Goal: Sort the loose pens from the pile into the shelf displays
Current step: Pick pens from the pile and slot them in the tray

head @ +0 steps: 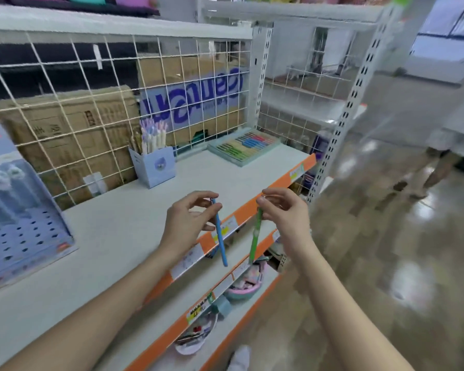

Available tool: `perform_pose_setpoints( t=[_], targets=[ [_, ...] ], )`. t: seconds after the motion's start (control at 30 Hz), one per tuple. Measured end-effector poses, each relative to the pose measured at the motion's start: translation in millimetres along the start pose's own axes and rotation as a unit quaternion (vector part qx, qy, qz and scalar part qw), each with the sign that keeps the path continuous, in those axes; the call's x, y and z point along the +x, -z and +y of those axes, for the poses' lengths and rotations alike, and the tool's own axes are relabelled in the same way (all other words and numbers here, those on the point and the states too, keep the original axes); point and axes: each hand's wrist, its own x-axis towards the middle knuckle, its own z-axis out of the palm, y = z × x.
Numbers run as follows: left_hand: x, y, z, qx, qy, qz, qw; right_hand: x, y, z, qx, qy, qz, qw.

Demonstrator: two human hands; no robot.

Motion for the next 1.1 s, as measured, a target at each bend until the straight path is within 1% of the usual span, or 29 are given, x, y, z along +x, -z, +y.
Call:
perform_pose_setpoints(
  t=[0.13,0.27,0.43,0.63,0.83,0.97,1.1],
  targets=[
    [43,-37,-12,-0.022,0.011,-0.004,1.000,44,15,6,-0.013,0.007,0.003,1.000],
    [99,-64,-24,-0.030,0.012,0.002,0.999,107,20,9,-0.034,0.006,-0.016,0.999],
    [176,-76,-39,-0.048,0.027,0.053,0.997,200,13,14,-0.062,0.000,-0.048,0.997],
    [244,-84,-63,-0.053,0.056,0.096,0.992,293,1,22,-0.075,-0.011,-0.093,0.993],
    [271,-95,-79,-0.045,0.083,0.134,0.986,358,-16,36,-0.081,-0.004,-0.115,0.990],
    [278,-100,-87,-0.045,0.102,0.160,0.981,397,-35,50,-0.090,-0.004,-0.154,0.984],
    [280,-107,-94,-0.047,0.112,0.210,0.970,436,-53,65,-0.082,-0.002,-0.200,0.976]
  ],
)
